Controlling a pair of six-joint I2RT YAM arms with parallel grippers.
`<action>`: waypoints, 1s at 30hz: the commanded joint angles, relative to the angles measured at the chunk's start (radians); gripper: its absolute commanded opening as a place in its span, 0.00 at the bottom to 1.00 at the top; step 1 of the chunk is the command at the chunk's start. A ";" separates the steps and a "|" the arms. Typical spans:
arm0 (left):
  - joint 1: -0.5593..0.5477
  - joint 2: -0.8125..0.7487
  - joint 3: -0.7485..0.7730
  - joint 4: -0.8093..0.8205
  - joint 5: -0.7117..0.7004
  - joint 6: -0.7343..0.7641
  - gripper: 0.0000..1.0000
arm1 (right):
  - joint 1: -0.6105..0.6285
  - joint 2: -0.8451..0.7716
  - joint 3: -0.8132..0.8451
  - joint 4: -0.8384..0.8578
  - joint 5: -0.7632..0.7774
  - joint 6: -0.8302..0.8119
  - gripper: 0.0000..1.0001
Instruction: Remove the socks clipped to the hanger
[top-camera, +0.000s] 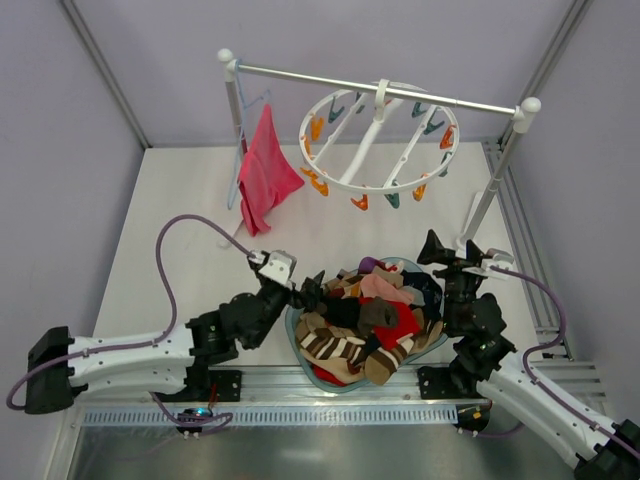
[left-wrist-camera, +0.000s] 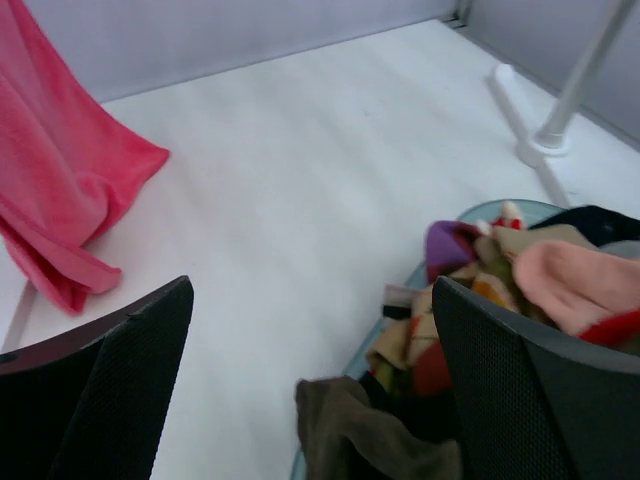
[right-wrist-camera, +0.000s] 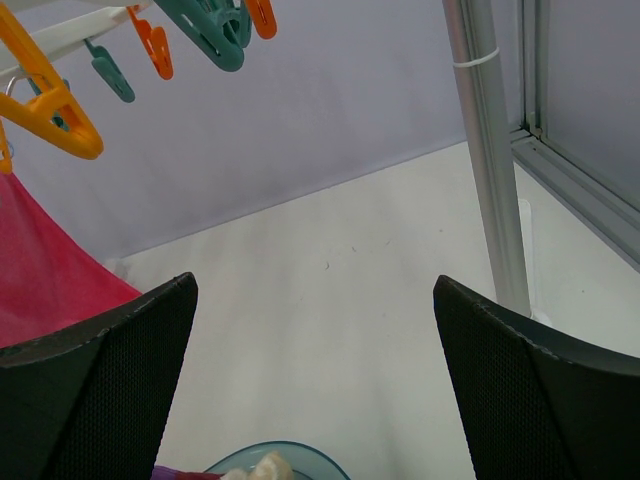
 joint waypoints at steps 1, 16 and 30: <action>0.179 0.095 0.086 -0.031 0.167 -0.058 1.00 | -0.005 -0.013 -0.006 0.033 0.003 0.026 1.00; 0.599 0.230 0.125 0.119 0.353 -0.302 1.00 | -0.006 -0.046 -0.021 0.031 0.006 0.029 1.00; 0.605 0.413 0.165 0.159 0.396 -0.320 1.00 | -0.005 -0.042 -0.024 0.045 0.012 0.023 1.00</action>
